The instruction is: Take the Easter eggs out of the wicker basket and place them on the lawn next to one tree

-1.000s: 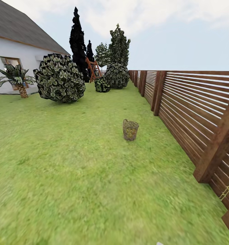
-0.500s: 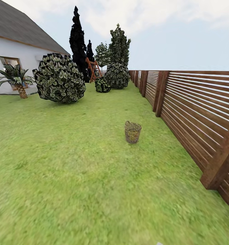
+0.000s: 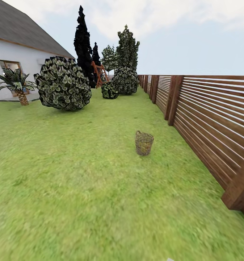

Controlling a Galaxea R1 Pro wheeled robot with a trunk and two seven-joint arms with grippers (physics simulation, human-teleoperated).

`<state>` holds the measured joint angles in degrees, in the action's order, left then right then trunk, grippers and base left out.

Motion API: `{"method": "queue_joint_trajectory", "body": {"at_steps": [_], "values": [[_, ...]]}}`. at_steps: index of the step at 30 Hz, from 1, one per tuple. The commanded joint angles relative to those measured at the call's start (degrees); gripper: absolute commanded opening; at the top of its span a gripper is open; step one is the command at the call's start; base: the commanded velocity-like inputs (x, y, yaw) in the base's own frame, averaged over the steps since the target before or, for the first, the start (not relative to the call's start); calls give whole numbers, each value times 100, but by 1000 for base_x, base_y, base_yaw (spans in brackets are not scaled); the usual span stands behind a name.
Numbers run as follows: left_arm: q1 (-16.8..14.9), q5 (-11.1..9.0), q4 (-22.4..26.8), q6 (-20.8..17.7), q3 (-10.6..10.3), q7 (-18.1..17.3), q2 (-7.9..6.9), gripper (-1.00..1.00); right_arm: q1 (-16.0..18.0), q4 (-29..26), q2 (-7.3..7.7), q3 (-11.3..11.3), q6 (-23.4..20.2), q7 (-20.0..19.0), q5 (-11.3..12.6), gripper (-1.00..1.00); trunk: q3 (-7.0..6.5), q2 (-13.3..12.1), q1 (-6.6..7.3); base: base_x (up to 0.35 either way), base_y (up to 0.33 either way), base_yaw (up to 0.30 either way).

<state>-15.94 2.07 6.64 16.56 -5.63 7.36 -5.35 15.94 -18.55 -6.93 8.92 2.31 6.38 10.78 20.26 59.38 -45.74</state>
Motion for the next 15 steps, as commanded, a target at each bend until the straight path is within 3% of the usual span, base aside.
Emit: {"method": "queue_joint_trajectory", "body": {"at_steps": [1, 15], "values": [[-4, 22, -5, 14, -48, 47, -1, 100, 2, 1, -2, -5, 24, 13, 61, 100, 6, 4, -3, 260, 109, 0], [-4, 22, -5, 14, -52, 47, -1, 100, 5, 1, -2, -5, 24, 13, 58, 100, 6, 4, -3, 260, 107, 0]]}}
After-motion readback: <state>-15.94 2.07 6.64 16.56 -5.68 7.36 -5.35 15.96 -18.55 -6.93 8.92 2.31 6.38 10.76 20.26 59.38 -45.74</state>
